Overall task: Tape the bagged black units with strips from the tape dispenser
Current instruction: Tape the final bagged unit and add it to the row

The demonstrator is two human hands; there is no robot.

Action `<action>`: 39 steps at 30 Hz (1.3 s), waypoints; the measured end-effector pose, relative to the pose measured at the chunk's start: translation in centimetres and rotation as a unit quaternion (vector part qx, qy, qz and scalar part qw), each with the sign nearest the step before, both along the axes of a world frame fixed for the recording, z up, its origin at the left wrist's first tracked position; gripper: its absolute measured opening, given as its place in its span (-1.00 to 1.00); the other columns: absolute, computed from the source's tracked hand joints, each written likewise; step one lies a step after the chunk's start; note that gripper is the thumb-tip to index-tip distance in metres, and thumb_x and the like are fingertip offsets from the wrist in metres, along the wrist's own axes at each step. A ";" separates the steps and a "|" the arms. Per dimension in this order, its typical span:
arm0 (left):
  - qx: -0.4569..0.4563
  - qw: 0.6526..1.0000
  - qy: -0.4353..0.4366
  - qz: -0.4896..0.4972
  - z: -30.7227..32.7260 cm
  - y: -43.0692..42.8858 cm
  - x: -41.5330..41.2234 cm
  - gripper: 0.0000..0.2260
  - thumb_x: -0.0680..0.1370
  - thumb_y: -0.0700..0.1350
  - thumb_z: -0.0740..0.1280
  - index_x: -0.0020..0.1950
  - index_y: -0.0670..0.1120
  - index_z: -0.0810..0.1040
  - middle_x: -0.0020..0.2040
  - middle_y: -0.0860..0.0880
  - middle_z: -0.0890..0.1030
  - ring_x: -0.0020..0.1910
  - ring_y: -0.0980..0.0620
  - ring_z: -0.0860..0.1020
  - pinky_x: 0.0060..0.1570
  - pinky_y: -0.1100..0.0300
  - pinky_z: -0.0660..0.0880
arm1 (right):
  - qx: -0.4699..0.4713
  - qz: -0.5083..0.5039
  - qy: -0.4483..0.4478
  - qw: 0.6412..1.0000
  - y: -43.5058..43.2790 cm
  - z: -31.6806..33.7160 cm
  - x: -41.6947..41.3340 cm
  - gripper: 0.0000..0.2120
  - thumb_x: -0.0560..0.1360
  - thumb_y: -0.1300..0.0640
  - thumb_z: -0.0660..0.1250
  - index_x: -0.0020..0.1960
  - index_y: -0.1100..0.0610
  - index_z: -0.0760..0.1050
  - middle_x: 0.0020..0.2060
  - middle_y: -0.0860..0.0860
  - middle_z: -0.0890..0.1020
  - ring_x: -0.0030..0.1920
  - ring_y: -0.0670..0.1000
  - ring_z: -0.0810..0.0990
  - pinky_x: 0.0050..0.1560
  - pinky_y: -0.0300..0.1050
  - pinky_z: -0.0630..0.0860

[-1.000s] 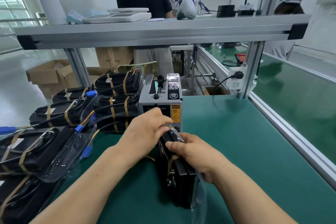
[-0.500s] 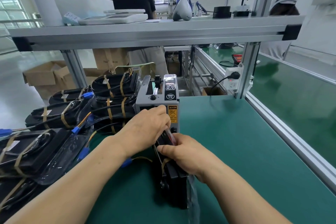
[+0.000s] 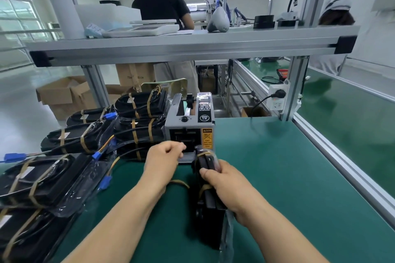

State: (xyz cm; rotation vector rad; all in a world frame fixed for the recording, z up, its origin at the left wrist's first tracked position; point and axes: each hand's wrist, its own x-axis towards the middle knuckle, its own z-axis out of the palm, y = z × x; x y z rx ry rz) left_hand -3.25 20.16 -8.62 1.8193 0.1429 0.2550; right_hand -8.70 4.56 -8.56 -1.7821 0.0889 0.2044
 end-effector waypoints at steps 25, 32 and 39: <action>-0.360 0.891 0.272 0.060 0.8 -2.8 4.5 -0.73 0.61 -0.02 0.32 -0.28 -0.04 0.47 -0.61 0.11 0.48 -0.43 0.21 0.35 -0.36 0.32 0.23 | 0.064 -0.043 0.010 0.997 -0.8 0.0 -0.6 -0.61 0.29 -0.14 0.29 0.00 0.07 0.53 -0.01 0.18 0.67 0.08 0.27 0.63 0.14 0.30 0.57; -0.402 0.882 0.213 0.124 0.8 -3.7 5.6 -0.85 0.56 -0.20 0.28 -0.19 -0.05 0.43 -0.60 0.08 0.46 -0.66 0.22 0.39 -0.50 0.30 0.23 | 0.051 -0.041 0.004 0.998 -0.9 0.0 -0.6 -0.60 0.29 -0.16 0.29 0.01 0.06 0.54 -0.03 0.13 0.68 0.03 0.22 0.66 0.12 0.26 0.59; -0.353 0.920 0.145 0.095 0.8 -3.0 3.5 -0.79 0.51 -0.19 0.35 -0.31 -0.04 0.44 -0.50 0.08 0.44 -0.55 0.18 0.40 -0.47 0.28 0.29 | 0.039 -0.037 0.007 0.999 -1.4 -0.2 -0.5 -0.61 0.30 -0.17 0.30 0.02 0.03 0.55 -0.04 0.07 0.69 0.00 0.15 0.67 0.14 0.21 0.59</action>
